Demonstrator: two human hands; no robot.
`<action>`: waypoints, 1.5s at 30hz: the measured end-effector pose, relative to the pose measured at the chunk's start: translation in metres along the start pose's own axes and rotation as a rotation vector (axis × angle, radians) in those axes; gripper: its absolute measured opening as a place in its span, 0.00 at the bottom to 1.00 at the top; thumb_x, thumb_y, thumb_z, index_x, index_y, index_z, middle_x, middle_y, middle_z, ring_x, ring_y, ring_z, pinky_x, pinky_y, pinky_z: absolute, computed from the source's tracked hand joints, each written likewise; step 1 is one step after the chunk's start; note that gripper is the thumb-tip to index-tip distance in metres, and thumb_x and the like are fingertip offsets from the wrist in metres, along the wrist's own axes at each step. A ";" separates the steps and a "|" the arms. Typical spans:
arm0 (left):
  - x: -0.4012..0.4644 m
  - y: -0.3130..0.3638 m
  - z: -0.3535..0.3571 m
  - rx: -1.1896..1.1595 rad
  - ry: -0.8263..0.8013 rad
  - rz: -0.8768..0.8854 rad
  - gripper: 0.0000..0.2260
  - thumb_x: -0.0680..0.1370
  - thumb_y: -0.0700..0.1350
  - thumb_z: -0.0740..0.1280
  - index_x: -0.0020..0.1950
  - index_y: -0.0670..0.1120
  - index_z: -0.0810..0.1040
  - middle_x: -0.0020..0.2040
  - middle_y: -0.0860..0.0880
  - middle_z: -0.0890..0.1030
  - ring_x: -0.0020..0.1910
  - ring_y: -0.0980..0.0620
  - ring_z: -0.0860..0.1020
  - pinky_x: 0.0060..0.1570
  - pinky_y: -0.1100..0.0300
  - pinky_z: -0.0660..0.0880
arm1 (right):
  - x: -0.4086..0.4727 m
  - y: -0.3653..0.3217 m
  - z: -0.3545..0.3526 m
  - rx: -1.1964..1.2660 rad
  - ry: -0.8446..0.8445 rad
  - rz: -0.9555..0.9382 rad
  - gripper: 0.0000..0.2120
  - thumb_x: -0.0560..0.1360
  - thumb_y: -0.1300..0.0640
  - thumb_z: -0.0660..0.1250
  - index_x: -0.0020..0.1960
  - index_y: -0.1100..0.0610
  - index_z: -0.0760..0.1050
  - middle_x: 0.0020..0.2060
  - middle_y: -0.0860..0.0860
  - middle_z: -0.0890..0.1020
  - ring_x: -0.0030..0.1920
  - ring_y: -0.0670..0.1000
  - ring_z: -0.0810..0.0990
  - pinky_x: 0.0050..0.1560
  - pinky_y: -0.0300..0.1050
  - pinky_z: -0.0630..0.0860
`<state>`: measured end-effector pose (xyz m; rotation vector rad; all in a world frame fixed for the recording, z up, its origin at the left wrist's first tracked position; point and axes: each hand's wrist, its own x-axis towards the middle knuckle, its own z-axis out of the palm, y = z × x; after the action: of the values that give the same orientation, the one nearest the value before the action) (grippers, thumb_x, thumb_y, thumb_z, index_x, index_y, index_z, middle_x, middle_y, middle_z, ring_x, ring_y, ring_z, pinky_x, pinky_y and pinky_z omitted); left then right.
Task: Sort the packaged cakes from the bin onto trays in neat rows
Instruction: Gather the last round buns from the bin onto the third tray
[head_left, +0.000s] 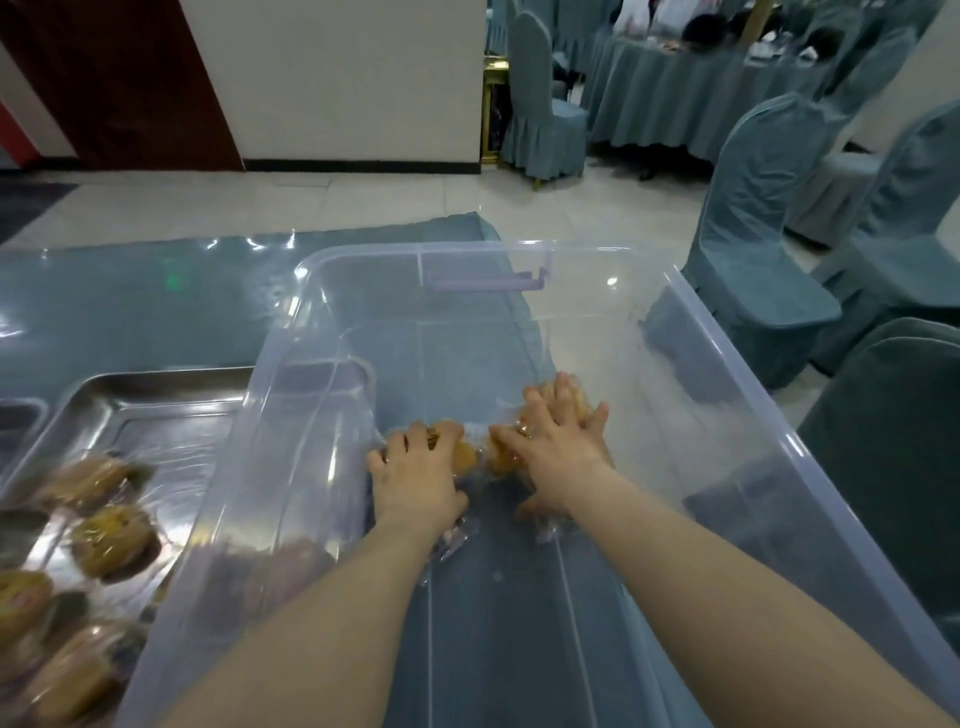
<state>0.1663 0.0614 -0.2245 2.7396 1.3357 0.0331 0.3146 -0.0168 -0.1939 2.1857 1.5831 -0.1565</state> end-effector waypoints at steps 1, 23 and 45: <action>0.001 -0.001 0.003 0.012 -0.024 0.011 0.32 0.67 0.55 0.68 0.69 0.59 0.58 0.67 0.47 0.65 0.69 0.38 0.58 0.65 0.38 0.55 | 0.001 -0.001 0.005 0.015 -0.010 0.006 0.47 0.68 0.34 0.68 0.76 0.40 0.42 0.75 0.57 0.36 0.69 0.72 0.29 0.64 0.80 0.47; -0.001 0.006 -0.030 -0.179 -0.012 -0.022 0.22 0.75 0.36 0.59 0.65 0.55 0.63 0.67 0.42 0.63 0.53 0.37 0.74 0.48 0.47 0.74 | -0.002 0.006 0.006 0.449 0.253 0.129 0.20 0.72 0.61 0.64 0.61 0.45 0.71 0.67 0.56 0.63 0.62 0.62 0.65 0.51 0.52 0.73; -0.151 -0.135 -0.239 -0.826 0.799 0.030 0.25 0.73 0.46 0.69 0.68 0.58 0.68 0.58 0.59 0.73 0.50 0.61 0.71 0.43 0.77 0.62 | -0.148 -0.123 -0.235 1.063 0.720 -0.183 0.23 0.69 0.51 0.74 0.63 0.48 0.75 0.55 0.50 0.78 0.55 0.51 0.77 0.59 0.53 0.74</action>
<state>-0.0470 0.0433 0.0036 2.0352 1.0155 1.4352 0.1131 -0.0202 0.0334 3.1021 2.4922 -0.3601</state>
